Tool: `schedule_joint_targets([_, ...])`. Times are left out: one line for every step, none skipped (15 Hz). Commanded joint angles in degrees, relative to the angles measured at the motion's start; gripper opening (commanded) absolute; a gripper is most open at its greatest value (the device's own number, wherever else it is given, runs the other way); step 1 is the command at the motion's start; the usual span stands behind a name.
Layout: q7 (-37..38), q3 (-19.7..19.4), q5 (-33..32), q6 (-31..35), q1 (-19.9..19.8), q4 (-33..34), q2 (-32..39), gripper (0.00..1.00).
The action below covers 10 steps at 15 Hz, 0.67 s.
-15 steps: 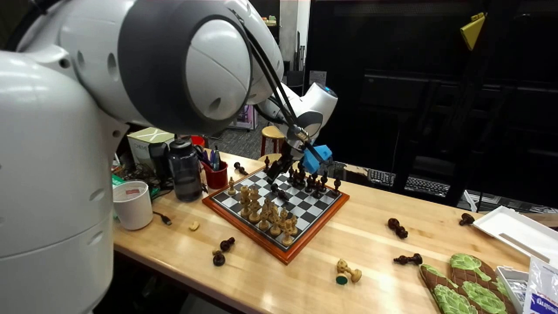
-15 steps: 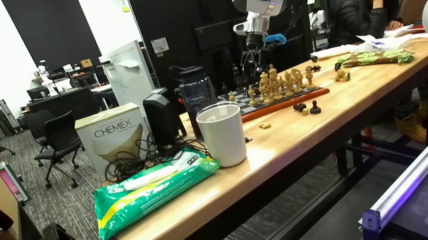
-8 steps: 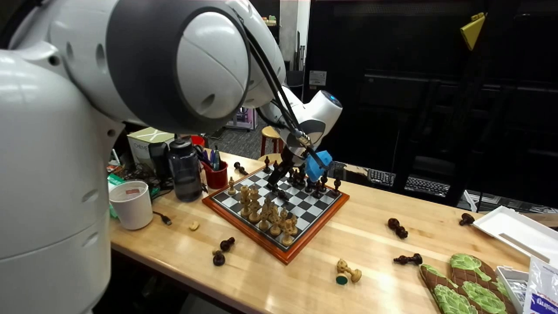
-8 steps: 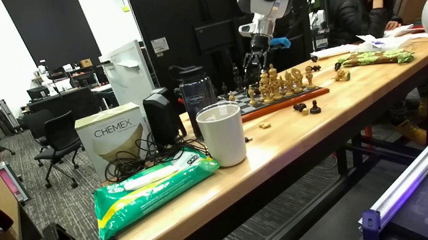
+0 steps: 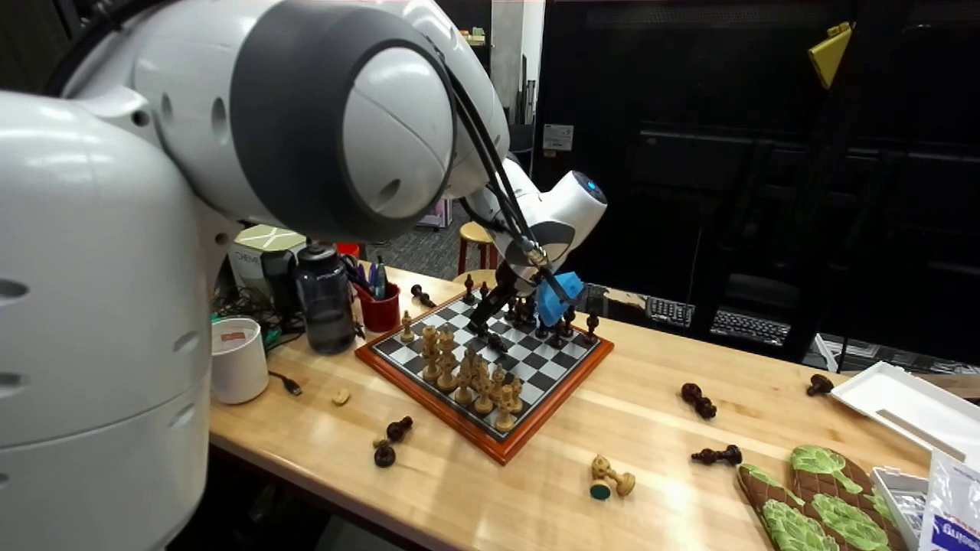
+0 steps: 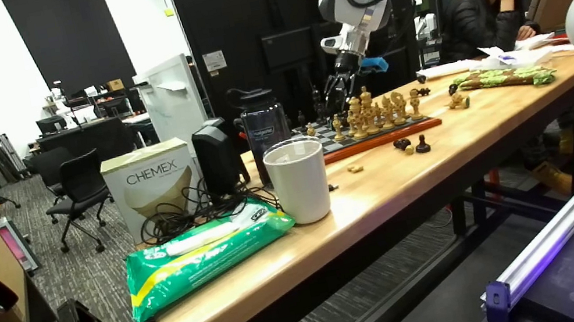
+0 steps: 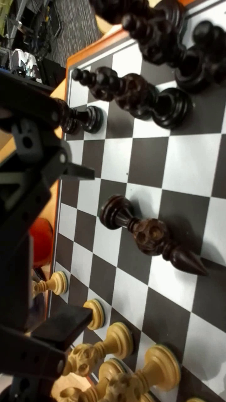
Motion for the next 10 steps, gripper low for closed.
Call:
schedule_joint_targets([-4.2, -0.6, 4.3, 0.4, 0.0, 0.8, 1.0, 1.0])
schedule_joint_targets([-4.6, -0.8, 5.1, 0.6, 0.1, 0.7, 1.1, 1.0])
schedule_joint_targets([-5.2, -0.9, 5.8, 0.7, 0.1, 0.4, 1.1, 1.0])
schedule_joint_targets([-5.6, -1.1, 6.4, 0.8, 0.1, 0.3, 1.1, 1.0])
schedule_joint_targets([-6.0, -1.3, 7.0, 0.7, 0.1, 0.1, 1.2, 1.0])
schedule_joint_targets([-6.4, -1.4, 7.4, 0.6, 0.1, 0.0, 1.2, 1.0])
schedule_joint_targets([-6.7, -1.6, 7.8, 0.7, 0.1, 0.0, 1.3, 1.0])
schedule_joint_targets([-7.0, -1.8, 8.1, 0.6, 0.1, 0.0, 1.4, 1.0])
schedule_joint_targets([-7.1, -1.9, 8.3, 0.5, 0.1, 0.1, 1.6, 1.0])
schedule_joint_targets([-7.2, -2.1, 8.4, 0.4, 0.2, 0.2, 1.8, 1.0])
